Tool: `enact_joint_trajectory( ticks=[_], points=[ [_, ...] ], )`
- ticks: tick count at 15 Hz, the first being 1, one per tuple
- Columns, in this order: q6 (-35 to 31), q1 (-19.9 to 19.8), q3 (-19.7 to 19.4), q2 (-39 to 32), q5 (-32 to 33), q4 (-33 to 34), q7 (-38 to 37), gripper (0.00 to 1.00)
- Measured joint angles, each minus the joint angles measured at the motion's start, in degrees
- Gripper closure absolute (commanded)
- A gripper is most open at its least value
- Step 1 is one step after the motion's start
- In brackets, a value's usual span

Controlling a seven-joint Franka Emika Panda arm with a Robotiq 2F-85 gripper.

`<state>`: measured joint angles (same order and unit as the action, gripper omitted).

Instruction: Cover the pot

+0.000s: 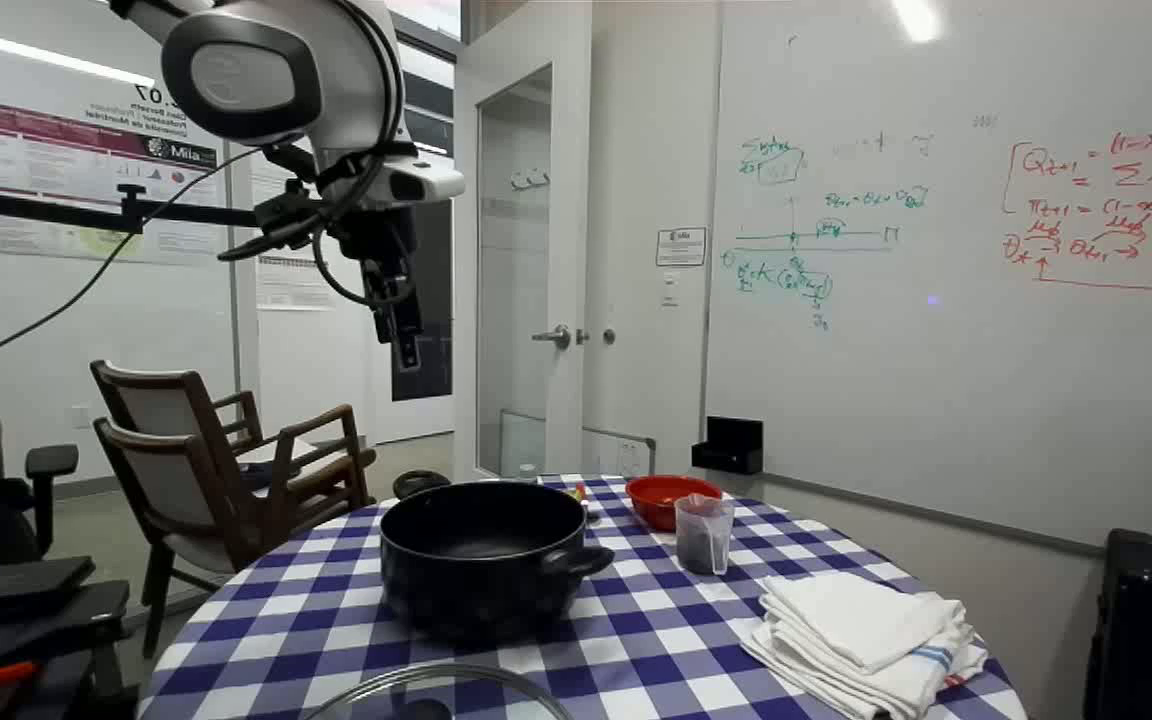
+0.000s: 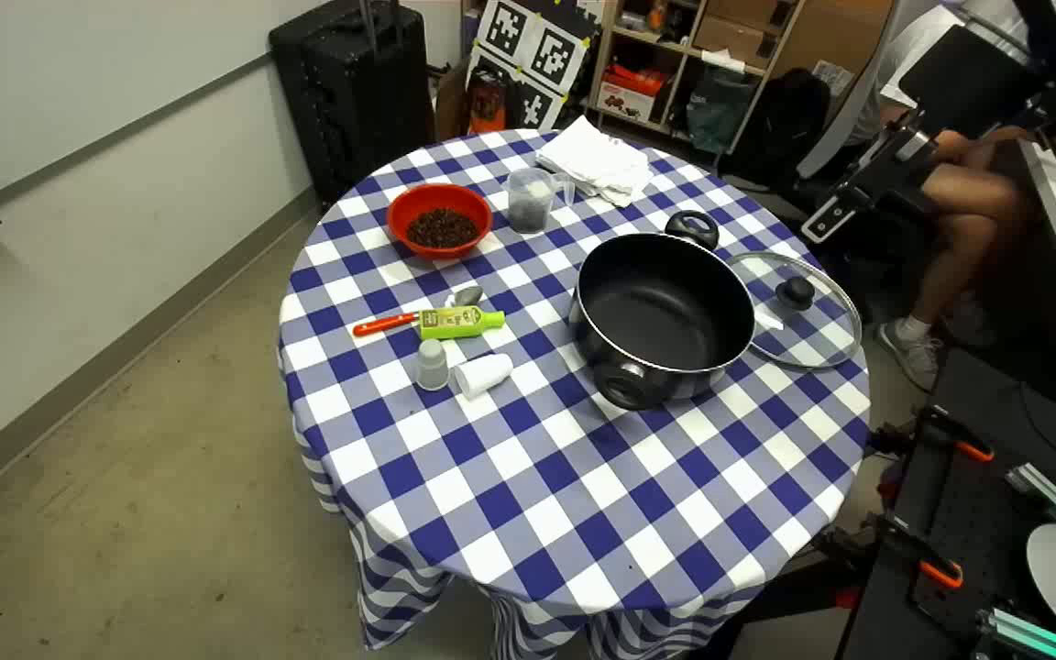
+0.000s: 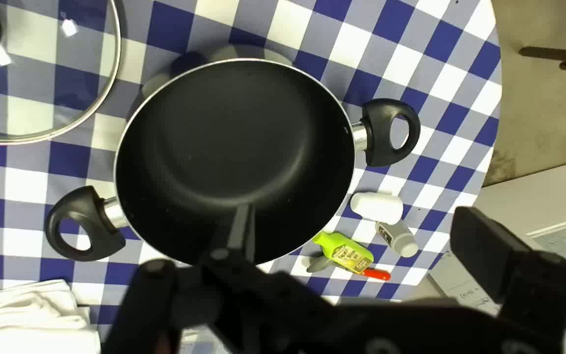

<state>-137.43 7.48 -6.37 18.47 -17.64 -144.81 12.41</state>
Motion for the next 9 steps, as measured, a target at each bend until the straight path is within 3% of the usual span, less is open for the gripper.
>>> enact_joint_trajectory(
  ticks=[9],
  points=[
    [0.21, -1.76, 0.54, 0.37, 0.48, -0.23, -0.22, 0.00]
  ],
)
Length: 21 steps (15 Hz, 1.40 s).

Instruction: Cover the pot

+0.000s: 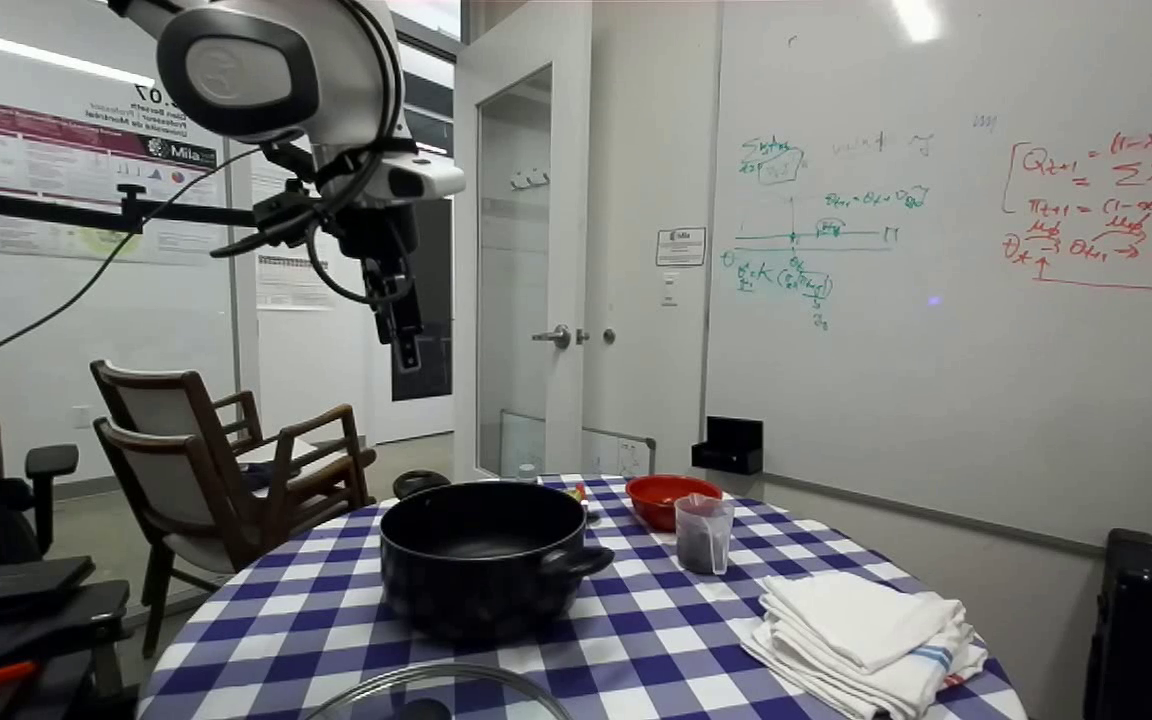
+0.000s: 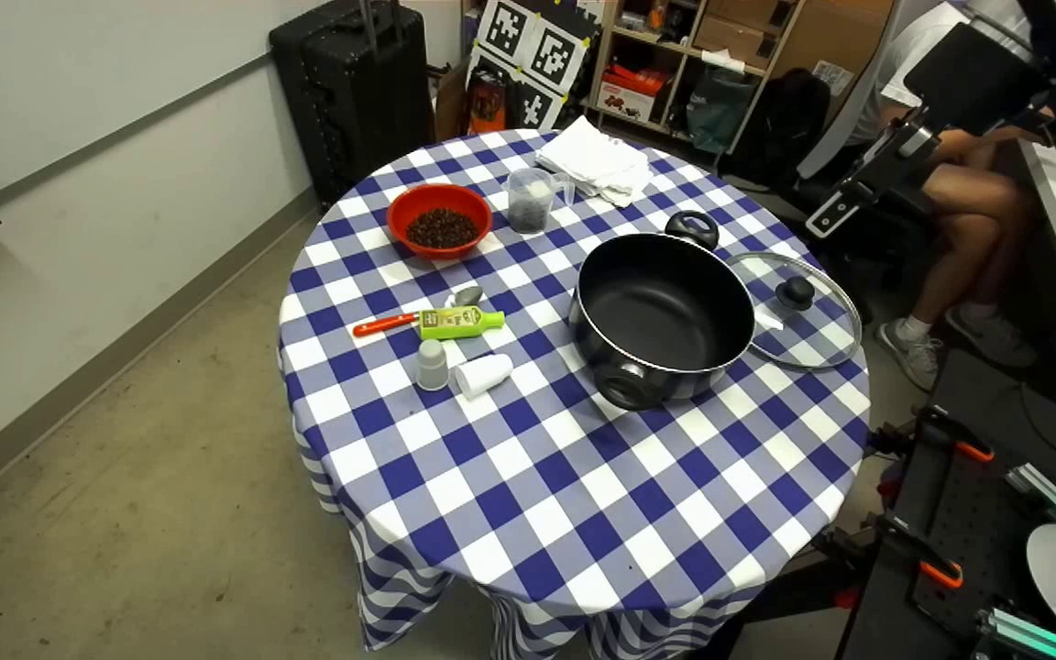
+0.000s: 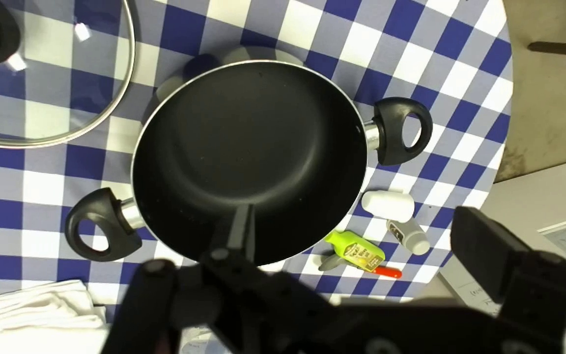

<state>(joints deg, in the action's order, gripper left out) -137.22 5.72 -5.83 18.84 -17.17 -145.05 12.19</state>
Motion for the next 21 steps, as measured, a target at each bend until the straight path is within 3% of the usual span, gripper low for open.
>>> enact_joint_trajectory(
  ticks=[7, 11, 16, 21],
  points=[
    [3.22, -2.03, 1.57, 6.00, 2.85, -2.15, -2.41, 0.00],
    [3.32, -6.49, 0.46, 5.32, 6.60, -5.99, -3.60, 0.00],
    [-5.05, -10.40, -2.93, -3.68, 7.92, -9.79, -3.15, 0.00],
    [-12.79, -11.91, -5.10, -16.32, 6.45, -8.75, -1.35, 0.00]
  ],
)
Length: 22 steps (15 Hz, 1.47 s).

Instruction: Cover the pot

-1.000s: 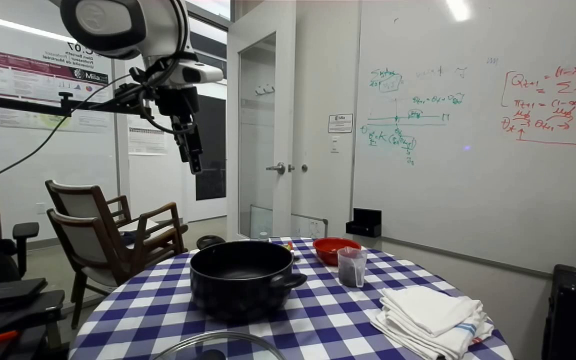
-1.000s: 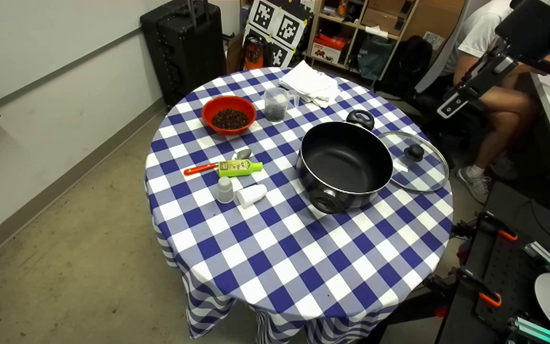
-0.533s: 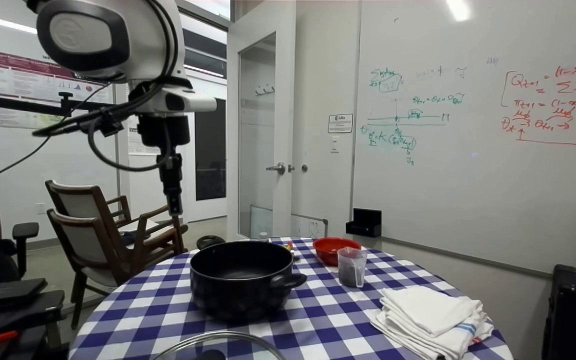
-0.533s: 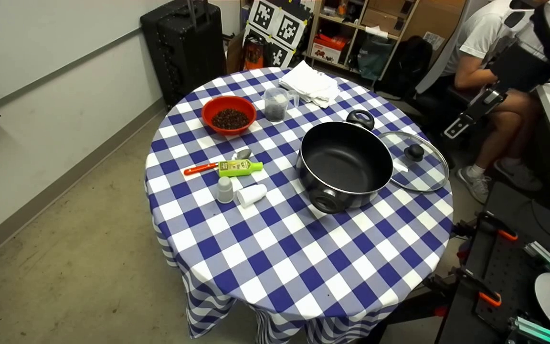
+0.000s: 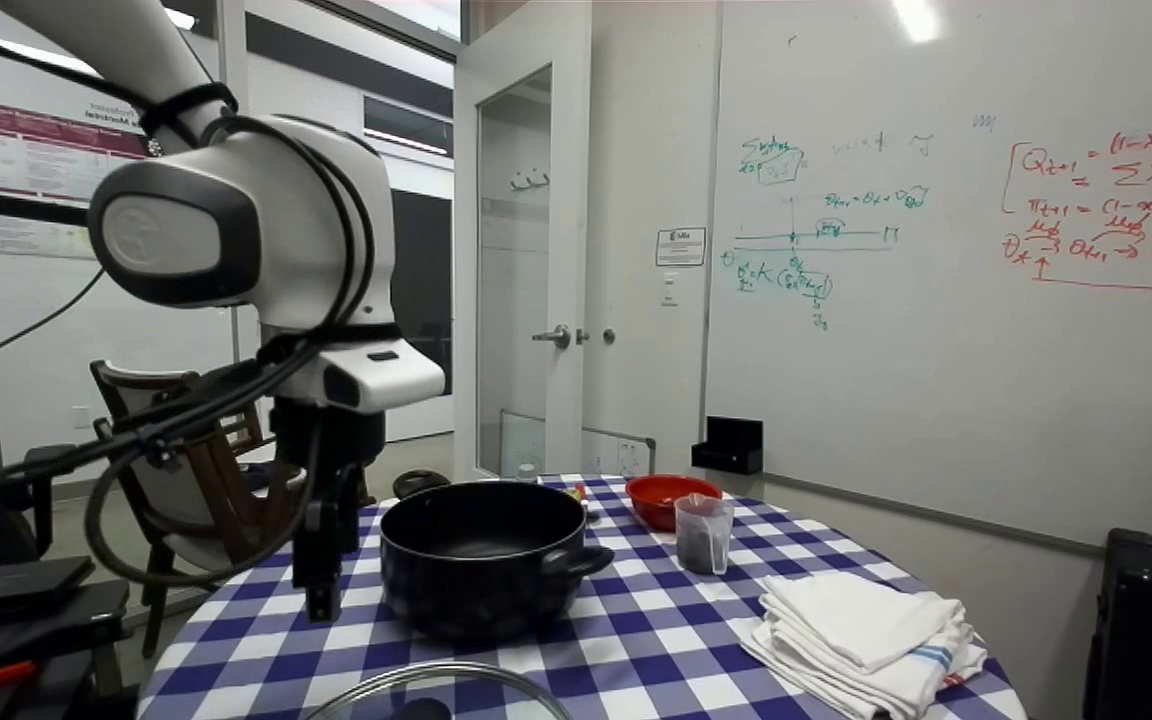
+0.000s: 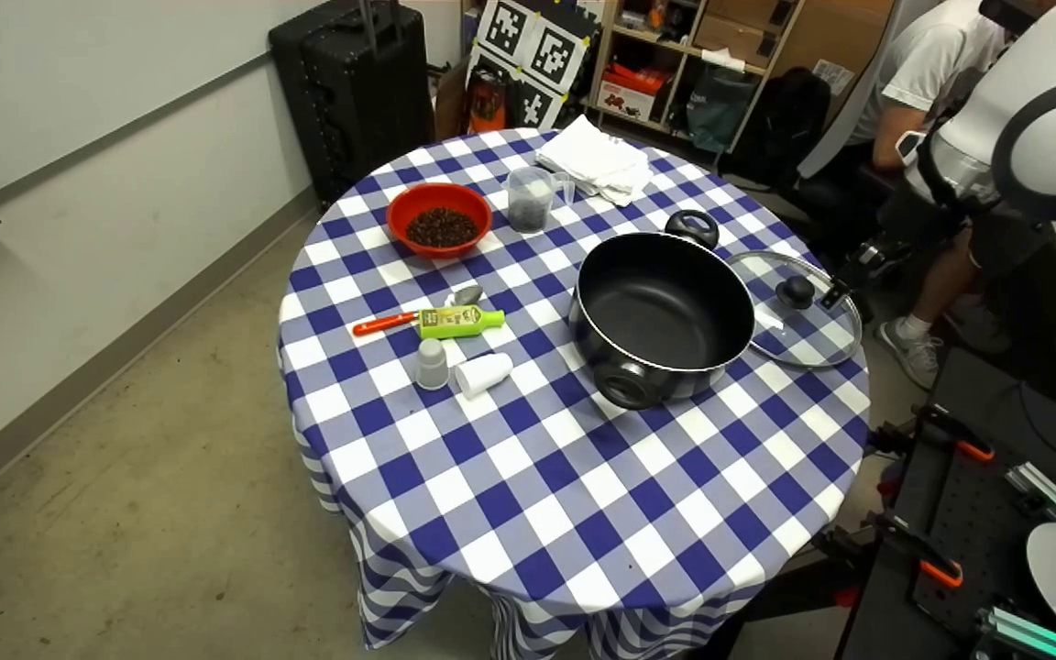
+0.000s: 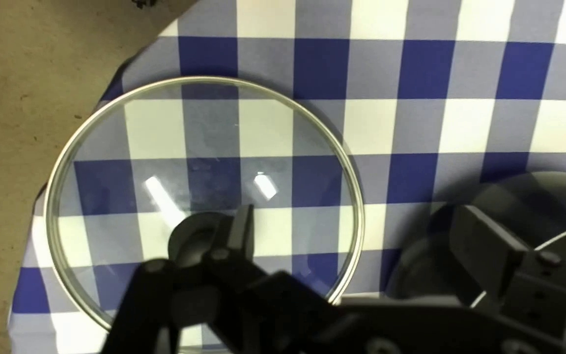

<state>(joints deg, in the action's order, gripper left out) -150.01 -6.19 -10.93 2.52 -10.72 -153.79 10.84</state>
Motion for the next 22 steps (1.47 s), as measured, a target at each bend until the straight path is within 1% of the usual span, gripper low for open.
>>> enact_joint_trajectory(
  ticks=[4, 8, 11, 14, 19, 22],
  points=[
    [-2.23, -1.25, 0.07, -7.88, -1.63, 3.84, 2.33, 0.00],
    [-2.56, -4.35, 0.07, -13.19, -0.87, 8.79, 2.80, 0.00],
    [-2.57, -6.51, 0.14, -15.60, -0.09, 11.67, 2.81, 0.00],
    [-2.59, -7.80, 0.97, -17.36, -0.24, 13.90, 2.81, 0.00],
    [-2.59, -8.96, 3.91, -19.74, -1.43, 16.00, 2.82, 0.00],
    [-2.59, -9.12, 4.82, -20.91, -1.44, 16.43, 2.81, 0.00]
  ],
)
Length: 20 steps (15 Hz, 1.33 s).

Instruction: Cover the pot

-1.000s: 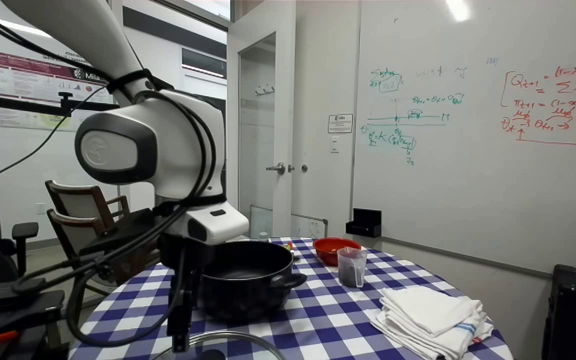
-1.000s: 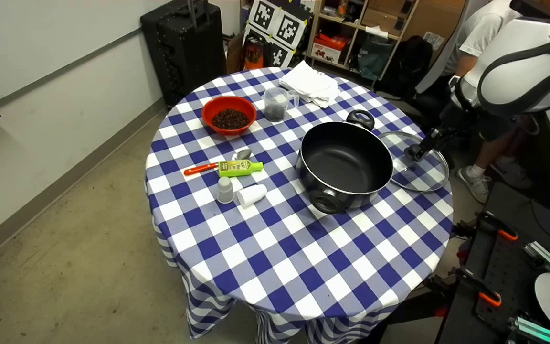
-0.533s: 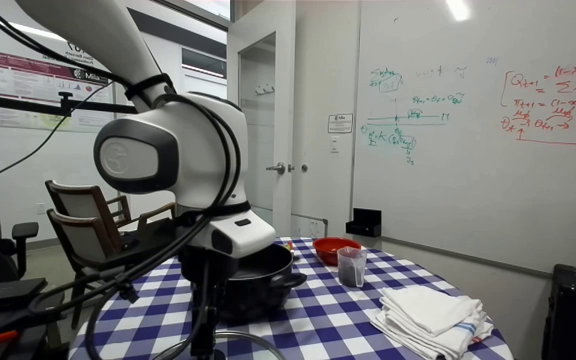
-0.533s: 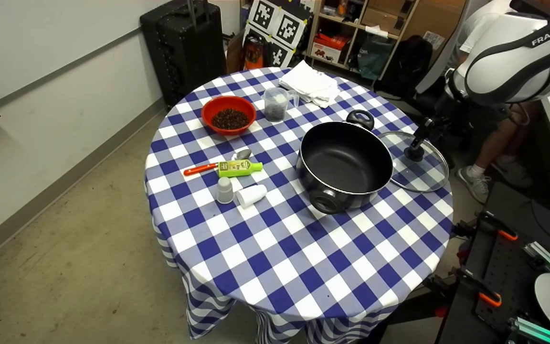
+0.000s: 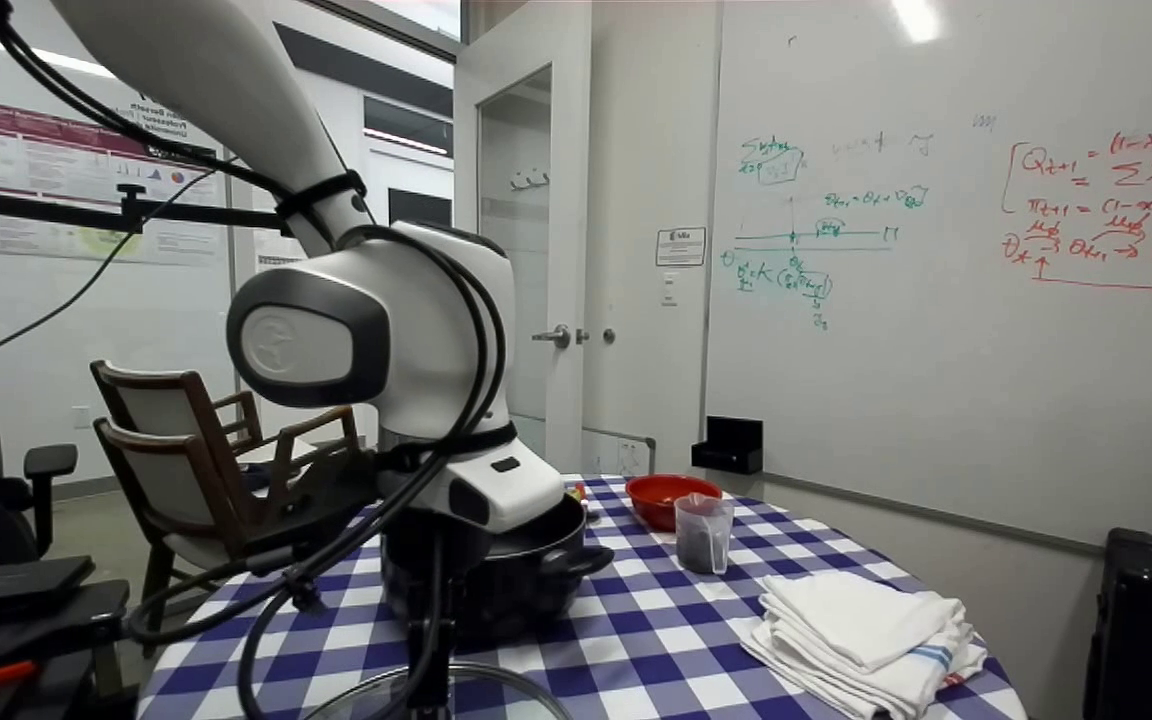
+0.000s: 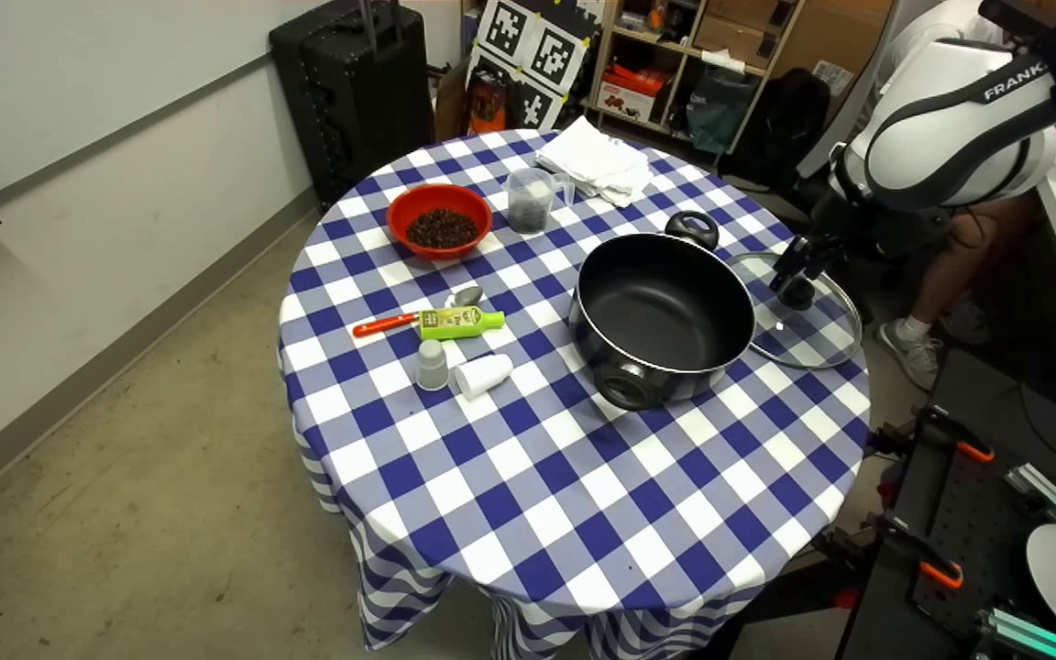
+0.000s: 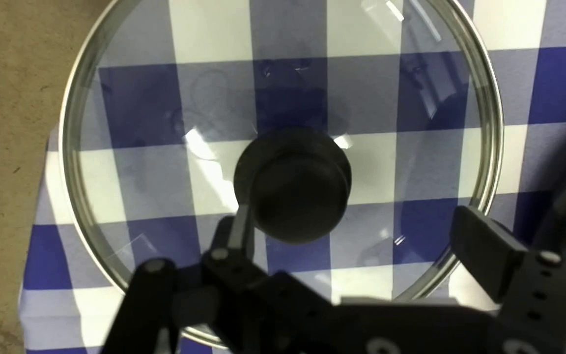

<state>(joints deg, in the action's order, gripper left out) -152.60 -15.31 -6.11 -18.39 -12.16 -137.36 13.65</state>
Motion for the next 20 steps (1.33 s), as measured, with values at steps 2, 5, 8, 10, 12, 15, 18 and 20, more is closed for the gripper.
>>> enact_joint_trajectory(
  ticks=[2, 5, 8, 10, 12, 15, 18, 20],
  points=[
    [0.00, -0.12, 0.08, -0.55, 0.00, 0.13, 0.00, 0.00],
    [0.04, -0.54, 0.08, -1.13, 0.10, 0.14, 0.00, 0.00],
    [0.05, -0.67, 0.09, -1.55, 0.14, 0.14, 0.00, 0.26],
    [0.05, -0.69, 0.11, -1.65, 0.22, 0.15, 0.00, 0.41],
    [0.05, -0.89, 0.11, -1.65, 0.31, 0.22, 0.00, 0.58],
    [0.05, -1.24, 0.10, -1.65, 0.37, 0.31, 0.00, 0.75],
    [0.14, -1.27, 0.11, -1.64, 0.37, 0.35, 0.00, 0.75],
    [0.16, -1.27, 0.11, -1.64, 0.37, 0.36, 0.00, 0.75]
  ],
)
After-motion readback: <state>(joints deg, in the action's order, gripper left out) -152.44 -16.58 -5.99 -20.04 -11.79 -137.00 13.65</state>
